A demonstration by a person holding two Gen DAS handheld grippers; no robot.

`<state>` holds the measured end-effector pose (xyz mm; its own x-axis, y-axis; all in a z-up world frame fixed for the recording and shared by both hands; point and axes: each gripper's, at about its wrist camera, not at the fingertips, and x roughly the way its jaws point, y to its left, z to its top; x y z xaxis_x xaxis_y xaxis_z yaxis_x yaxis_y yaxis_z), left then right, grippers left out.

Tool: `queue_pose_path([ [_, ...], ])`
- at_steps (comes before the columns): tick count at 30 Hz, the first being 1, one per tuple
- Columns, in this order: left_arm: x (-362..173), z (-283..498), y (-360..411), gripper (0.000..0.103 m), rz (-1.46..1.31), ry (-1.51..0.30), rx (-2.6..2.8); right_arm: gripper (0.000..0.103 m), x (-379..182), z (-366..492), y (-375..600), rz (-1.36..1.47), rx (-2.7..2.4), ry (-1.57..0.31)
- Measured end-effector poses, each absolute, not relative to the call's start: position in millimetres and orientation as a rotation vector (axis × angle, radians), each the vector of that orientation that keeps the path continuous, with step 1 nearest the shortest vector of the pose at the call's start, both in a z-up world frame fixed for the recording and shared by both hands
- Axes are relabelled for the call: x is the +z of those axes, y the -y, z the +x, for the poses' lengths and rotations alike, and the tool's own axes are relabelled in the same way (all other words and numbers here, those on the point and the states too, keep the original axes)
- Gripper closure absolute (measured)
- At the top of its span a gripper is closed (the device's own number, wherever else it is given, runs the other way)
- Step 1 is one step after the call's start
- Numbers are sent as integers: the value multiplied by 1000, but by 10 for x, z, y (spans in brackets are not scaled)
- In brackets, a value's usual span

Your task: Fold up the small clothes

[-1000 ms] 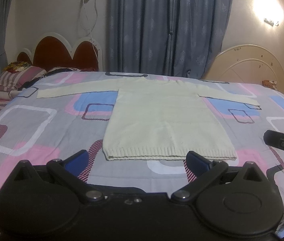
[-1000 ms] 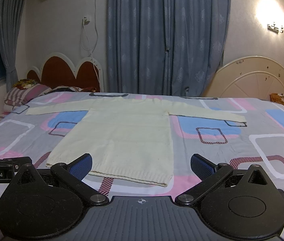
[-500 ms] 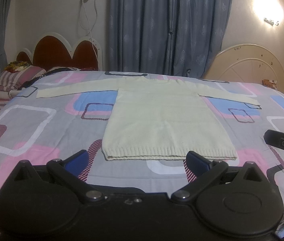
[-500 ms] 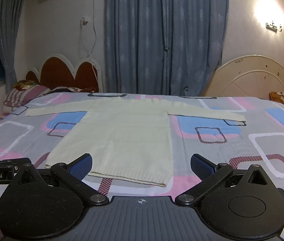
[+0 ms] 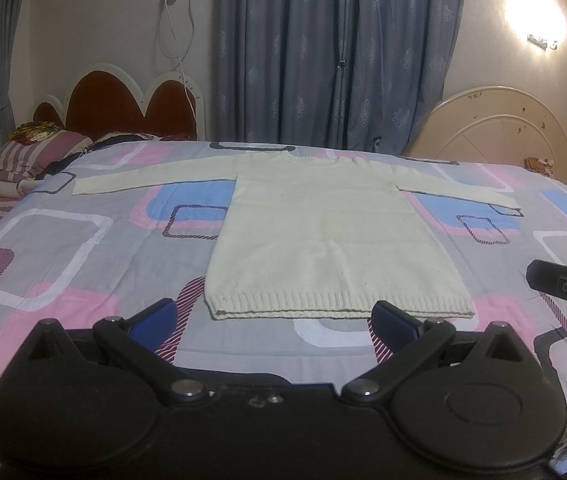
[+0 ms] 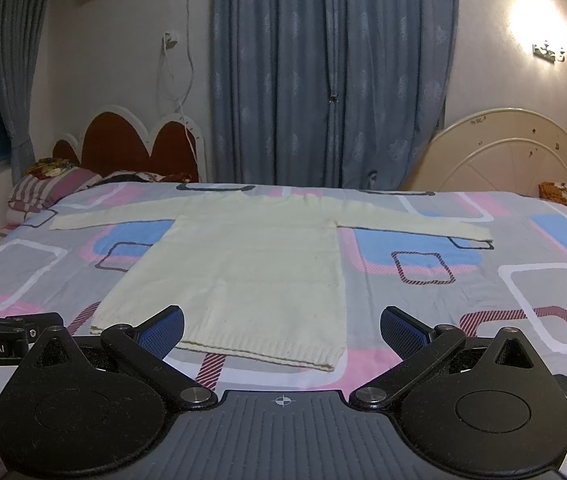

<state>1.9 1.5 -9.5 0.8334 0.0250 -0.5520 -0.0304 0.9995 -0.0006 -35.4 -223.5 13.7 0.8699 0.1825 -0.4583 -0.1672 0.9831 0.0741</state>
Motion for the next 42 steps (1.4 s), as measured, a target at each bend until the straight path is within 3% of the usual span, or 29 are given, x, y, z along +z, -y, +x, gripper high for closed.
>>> queue_pose_path([
  [30, -100, 123, -45, 0, -30, -612, 26, 0, 116, -279, 2216, 32, 184, -496],
  [42, -115, 775, -61, 0, -171, -591, -109, 0, 48, 175, 2788, 148, 91, -507],
])
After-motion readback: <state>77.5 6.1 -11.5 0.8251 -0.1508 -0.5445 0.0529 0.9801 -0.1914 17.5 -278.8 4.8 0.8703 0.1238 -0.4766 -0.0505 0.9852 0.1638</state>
